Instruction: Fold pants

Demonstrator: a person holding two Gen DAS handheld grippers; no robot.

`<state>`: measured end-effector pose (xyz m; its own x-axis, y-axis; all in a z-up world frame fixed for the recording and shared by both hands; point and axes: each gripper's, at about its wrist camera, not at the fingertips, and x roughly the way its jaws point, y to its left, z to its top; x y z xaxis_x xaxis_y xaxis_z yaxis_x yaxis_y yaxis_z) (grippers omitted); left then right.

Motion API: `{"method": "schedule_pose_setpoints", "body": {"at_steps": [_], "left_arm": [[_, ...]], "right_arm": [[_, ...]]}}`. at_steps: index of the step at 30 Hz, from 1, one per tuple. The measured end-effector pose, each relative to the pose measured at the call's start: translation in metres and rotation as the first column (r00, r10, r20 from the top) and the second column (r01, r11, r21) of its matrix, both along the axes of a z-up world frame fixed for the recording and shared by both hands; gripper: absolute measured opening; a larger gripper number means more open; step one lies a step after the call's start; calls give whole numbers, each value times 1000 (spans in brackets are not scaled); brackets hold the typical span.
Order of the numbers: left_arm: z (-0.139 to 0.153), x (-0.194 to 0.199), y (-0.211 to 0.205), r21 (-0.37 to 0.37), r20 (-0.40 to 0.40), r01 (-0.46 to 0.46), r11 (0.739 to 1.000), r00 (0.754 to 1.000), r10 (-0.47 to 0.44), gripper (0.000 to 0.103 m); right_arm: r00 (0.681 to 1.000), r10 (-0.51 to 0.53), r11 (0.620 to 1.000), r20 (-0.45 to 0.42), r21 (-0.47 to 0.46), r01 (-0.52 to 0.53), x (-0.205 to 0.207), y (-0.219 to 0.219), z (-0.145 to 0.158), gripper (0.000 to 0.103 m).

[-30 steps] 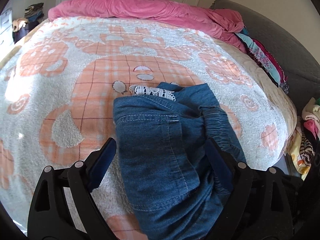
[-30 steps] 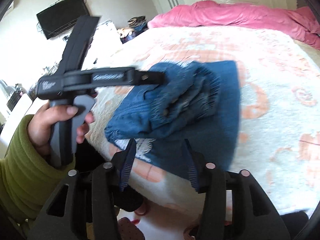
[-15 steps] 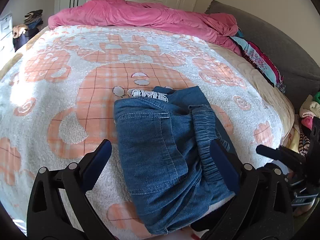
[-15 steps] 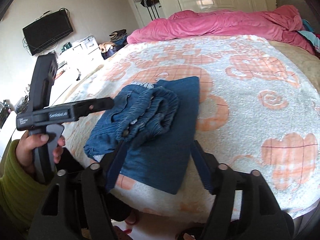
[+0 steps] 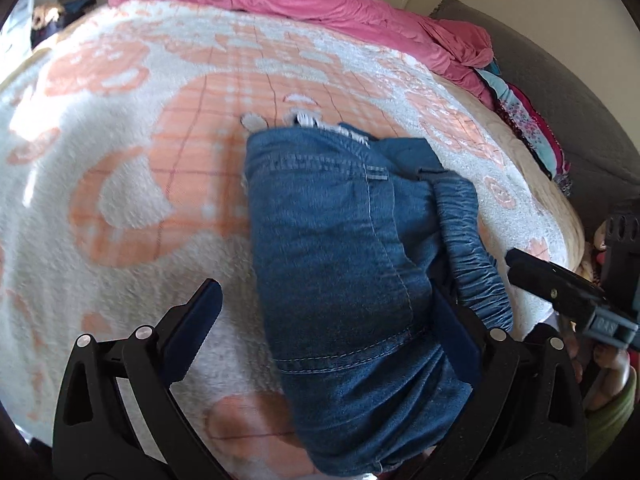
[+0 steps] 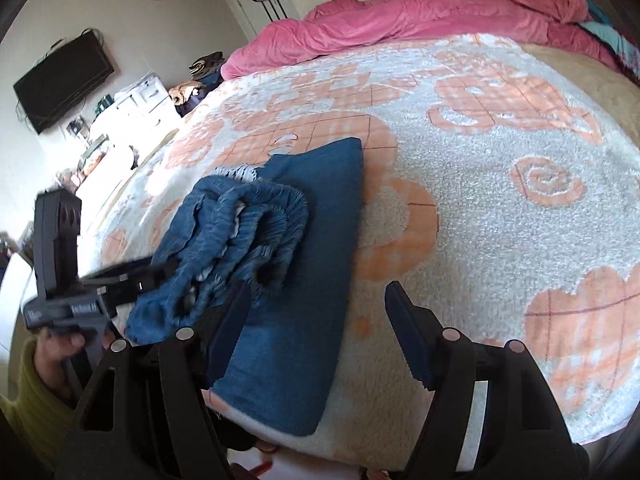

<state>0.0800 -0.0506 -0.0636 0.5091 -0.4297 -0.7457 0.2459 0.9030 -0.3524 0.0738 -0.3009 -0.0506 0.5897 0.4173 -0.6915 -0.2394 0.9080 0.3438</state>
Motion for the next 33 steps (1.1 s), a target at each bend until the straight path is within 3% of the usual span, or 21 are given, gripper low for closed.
{"method": "schedule_pose_setpoints", "body": {"at_steps": [7, 12, 15, 16, 17, 20, 24, 27, 33], "left_arm": [[-6, 2, -4, -32, 4, 9, 999, 1000, -9, 92], [-6, 5, -10, -42, 8, 17, 999, 1000, -17, 82], [-8, 7, -15, -51, 15, 26, 998, 1000, -25, 75], [-8, 7, -18, -42, 20, 30, 999, 999, -29, 73], [-7, 5, -20, -32, 28, 36, 999, 999, -35, 67], [0, -2, -30, 22, 67, 65, 998, 996, -66, 57], [15, -5, -32, 25, 94, 84, 996, 992, -86, 52], [23, 0, -31, 17, 107, 86, 996, 990, -87, 52], [41, 21, -33, 23, 144, 79, 997, 986, -82, 52]], "right_arm": [[997, 38, 995, -66, 91, -32, 30, -1, -15, 68], [994, 68, 993, -85, 102, -59, 44, 5, -22, 68], [992, 101, 992, -76, 89, -94, 50, 11, -24, 53], [990, 119, 989, -71, 92, -112, 52, 13, -24, 40], [989, 135, 986, -65, 109, -127, 51, 16, -23, 32], [990, 140, 988, -14, 74, -139, 42, 22, -17, 24], [988, 146, 988, 58, 40, -148, 29, 28, -1, 17], [984, 163, 987, 77, -10, -162, 31, 34, 9, 17], [980, 164, 986, 110, -21, -163, 52, 37, 26, 17]]}}
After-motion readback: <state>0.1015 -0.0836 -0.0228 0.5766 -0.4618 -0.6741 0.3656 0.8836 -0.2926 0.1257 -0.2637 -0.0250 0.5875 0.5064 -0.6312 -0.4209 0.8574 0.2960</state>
